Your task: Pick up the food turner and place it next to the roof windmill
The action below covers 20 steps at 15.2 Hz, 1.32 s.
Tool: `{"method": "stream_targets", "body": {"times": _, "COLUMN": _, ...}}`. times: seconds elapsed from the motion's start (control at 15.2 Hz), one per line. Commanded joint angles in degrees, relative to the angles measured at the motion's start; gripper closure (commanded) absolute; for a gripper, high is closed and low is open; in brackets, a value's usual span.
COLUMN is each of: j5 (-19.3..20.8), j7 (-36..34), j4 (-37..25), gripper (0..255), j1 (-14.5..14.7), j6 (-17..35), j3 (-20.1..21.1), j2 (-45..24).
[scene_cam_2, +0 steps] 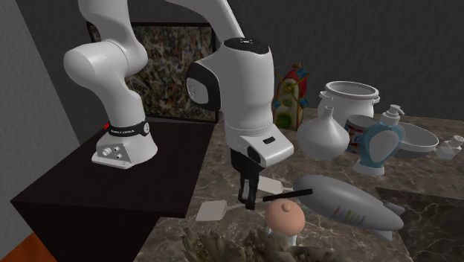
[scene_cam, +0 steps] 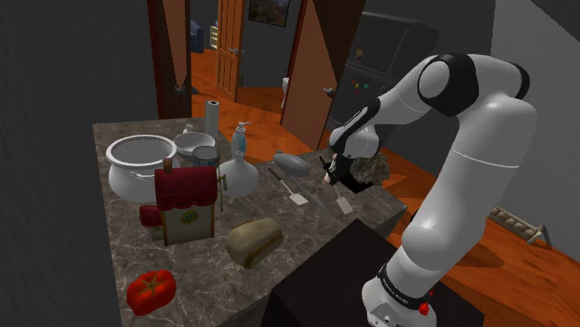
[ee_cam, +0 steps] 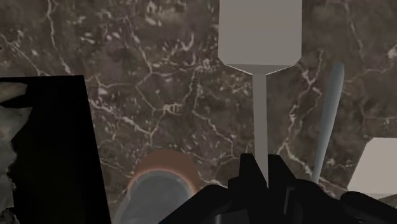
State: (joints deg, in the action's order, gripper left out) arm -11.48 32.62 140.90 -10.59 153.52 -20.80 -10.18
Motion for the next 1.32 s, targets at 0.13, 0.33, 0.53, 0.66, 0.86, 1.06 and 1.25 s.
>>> {"method": "stream_targets", "body": {"times": 0.13, "j5": 3.06, "j7": -2.18, "j4": 0.06, "gripper": 255, "j1": 0.62, "j6": -2.89, "j3": -1.17, "j2": 3.25}}
{"method": "stream_targets", "body": {"times": 0.33, "j5": 5.12, "j7": -3.71, "j4": -0.15, "gripper": 255, "j1": 0.88, "j6": -5.15, "j3": -1.71, "j2": 5.54}}
{"method": "stream_targets", "body": {"times": 0.53, "j5": 6.96, "j7": -5.07, "j4": -0.5, "gripper": 255, "j1": 1.0, "j6": -7.47, "j3": -2.04, "j2": 7.73}}
{"method": "stream_targets", "body": {"times": 0.66, "j5": 8.06, "j7": -5.89, "j4": -0.8, "gripper": 255, "j1": 1.01, "j6": -9.04, "j3": -2.15, "j2": 9.14}}
{"method": "stream_targets", "body": {"times": 0.86, "j5": 9.52, "j7": -6.98, "j4": -1.37, "gripper": 255, "j1": 0.98, "j6": -11.43, "j3": -2.21, "j2": 11.15}}
{"method": "stream_targets", "body": {"times": 1.06, "j5": 10.75, "j7": -7.92, "j4": -2.07, "gripper": 255, "j1": 0.91, "j6": -13.85, "j3": -2.17, "j2": 13.04}}
{"method": "stream_targets", "body": {"times": 1.25, "j5": 11.78, "j7": -8.72, "j4": -2.88, "gripper": 255, "j1": 0.82, "j6": -16.29, "j3": -2.06, "j2": 14.8}}
